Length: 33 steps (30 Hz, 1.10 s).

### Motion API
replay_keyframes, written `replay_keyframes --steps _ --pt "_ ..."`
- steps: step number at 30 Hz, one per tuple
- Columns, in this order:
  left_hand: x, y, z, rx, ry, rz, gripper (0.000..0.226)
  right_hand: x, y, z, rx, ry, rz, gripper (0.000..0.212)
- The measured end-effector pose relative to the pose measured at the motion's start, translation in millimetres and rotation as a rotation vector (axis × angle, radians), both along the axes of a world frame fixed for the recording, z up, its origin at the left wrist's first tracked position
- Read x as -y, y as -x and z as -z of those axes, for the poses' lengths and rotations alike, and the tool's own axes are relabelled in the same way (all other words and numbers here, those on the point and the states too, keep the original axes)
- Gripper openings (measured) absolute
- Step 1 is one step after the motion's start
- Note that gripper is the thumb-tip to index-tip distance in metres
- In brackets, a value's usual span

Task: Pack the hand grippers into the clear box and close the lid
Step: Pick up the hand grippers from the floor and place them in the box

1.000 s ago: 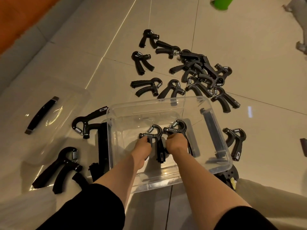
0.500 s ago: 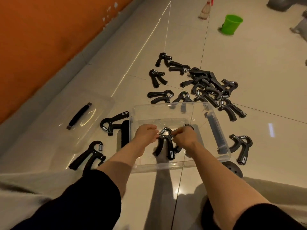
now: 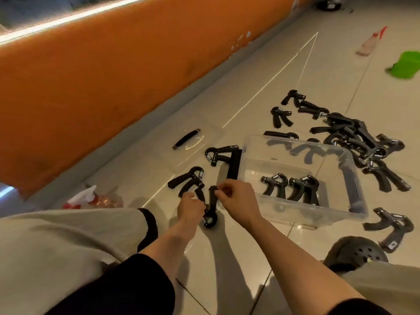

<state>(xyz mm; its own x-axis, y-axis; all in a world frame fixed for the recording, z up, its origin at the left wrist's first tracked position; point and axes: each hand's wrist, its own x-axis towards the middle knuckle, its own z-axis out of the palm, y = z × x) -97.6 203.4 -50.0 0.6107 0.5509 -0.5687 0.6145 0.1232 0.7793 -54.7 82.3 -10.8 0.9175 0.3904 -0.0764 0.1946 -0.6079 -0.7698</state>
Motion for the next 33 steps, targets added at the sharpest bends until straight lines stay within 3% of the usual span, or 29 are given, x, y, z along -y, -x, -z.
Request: replay_keyframes --steps 7,14,18,22,25,33 --pt "-46 57 42 -0.091 0.041 0.045 0.035 -32 42 61 -0.067 0.269 -0.119 0.025" --pt "-56 57 74 -0.087 0.092 0.006 0.031 -41 40 108 -0.149 0.47 -0.175 0.025" --pt "-49 55 96 -0.12 0.106 0.049 0.033 -52 29 130 -0.102 0.53 -0.199 0.024" --pt "-41 50 115 -0.147 0.098 0.076 0.029 -64 25 152 -0.099 0.674 -0.152 0.047" --pt "-41 51 124 -0.164 0.077 0.091 0.031 -68 29 169 -0.108 0.7 -0.096 0.058" --pt "-47 48 125 -0.161 0.056 0.113 0.03 -72 26 183 -0.047 0.709 -0.068 0.047"
